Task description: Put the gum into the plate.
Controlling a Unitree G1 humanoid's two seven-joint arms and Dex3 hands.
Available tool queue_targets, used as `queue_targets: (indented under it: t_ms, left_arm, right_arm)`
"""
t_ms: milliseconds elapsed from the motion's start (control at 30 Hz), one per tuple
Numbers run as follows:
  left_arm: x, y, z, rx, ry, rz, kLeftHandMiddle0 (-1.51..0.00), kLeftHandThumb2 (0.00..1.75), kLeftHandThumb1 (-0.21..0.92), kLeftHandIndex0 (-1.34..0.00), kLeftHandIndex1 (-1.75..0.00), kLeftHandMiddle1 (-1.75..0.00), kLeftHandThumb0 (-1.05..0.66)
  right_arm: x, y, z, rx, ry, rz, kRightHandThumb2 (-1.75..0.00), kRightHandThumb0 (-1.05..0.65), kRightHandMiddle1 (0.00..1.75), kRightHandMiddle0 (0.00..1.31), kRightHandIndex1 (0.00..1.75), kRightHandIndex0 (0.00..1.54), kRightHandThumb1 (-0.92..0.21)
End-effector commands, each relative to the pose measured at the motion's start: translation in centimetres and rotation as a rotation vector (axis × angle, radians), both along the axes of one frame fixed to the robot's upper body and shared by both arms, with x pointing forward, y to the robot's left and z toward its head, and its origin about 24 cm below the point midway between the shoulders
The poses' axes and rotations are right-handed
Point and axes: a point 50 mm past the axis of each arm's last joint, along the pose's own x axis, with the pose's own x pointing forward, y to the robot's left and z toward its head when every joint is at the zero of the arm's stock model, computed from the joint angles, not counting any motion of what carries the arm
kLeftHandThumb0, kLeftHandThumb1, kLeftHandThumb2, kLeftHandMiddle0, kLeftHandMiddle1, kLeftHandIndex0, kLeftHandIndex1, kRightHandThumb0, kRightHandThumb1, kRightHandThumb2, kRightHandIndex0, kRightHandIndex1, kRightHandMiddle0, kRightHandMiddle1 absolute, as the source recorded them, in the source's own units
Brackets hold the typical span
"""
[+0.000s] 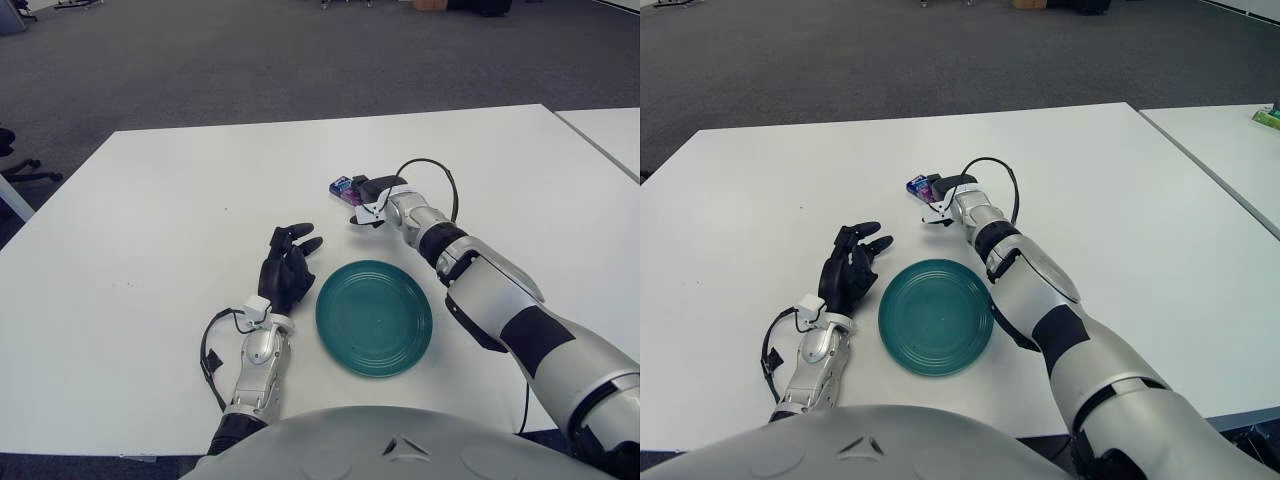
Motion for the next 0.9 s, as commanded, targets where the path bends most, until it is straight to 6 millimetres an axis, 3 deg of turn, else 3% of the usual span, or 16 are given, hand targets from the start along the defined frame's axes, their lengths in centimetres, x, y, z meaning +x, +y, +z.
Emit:
queue_targets:
  t_ms: [0, 467, 867]
  left_arm:
    - [-2.3, -2.5, -2.3, -0.13, 0.146, 0.036, -0.45, 0.91, 0.92, -0.21, -1.16, -0.81, -0.92]
    - [-2.0, -2.5, -2.1, -0.14, 0.136, 0.051, -0.47, 0.89, 0.92, -0.22, -1.18, -0.82, -0.92]
    - [-1.9, -2.7, -2.1, -0.154, 0.141, 0.059, -0.45, 0.89, 0.92, -0.19, -1.18, -0.83, -0.9]
  right_arm:
    - [-0.6, 0.2, -0.9, -0.02, 0.039, 0.009, -0.67, -1.03, 0.59, 0.0, 0.01, 0.28, -0.92]
    - [-1.1, -0.7, -2.0, -0.07, 0.084, 0.014, -0.68, -0.99, 0.6, 0.0, 0.01, 0.28, -0.92]
    - [-1.6, -3.4, -3.1, -0.093, 0.1, 0.023, -0.67, -0.99, 0.63, 0.0, 0.02, 0.31, -0.92]
